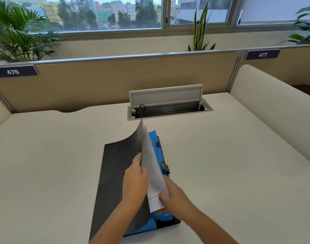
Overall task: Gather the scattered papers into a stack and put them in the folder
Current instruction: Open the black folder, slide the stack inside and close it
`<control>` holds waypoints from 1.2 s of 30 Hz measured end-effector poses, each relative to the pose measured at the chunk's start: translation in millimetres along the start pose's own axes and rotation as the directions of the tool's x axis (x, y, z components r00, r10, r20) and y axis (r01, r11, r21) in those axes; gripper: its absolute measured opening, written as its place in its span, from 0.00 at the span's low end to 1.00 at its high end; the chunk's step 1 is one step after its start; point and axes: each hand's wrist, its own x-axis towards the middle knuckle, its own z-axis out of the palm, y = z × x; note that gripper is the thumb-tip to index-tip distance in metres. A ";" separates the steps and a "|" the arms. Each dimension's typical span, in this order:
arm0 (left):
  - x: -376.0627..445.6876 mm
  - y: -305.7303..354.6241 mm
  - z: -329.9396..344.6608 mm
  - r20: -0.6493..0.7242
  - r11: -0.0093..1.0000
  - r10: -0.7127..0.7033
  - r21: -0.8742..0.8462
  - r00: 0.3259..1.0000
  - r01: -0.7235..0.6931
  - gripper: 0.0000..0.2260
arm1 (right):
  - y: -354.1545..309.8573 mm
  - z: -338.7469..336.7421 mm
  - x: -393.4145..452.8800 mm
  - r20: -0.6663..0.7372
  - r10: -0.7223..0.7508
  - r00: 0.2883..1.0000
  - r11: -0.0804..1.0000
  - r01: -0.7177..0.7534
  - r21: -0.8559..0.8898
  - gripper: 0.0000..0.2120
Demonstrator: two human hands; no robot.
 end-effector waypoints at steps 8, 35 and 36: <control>-0.1 -33.7 -9.9 0.049 1.000 0.013 -0.015 0.999 -0.012 0.23 | 25.9 12.8 16.0 0.050 0.214 0.975 0.967 -0.219 0.132 0.20; -5.4 -139.3 -64.9 -0.258 0.963 -0.228 0.080 0.939 0.256 0.15 | 58.2 -0.5 32.3 0.017 -0.119 0.993 0.791 0.106 -0.602 0.08; -5.7 -141.5 -65.9 -0.253 0.963 -0.238 0.060 0.938 0.261 0.15 | 59.2 -1.1 33.1 0.022 -0.108 0.994 0.766 0.097 -0.635 0.08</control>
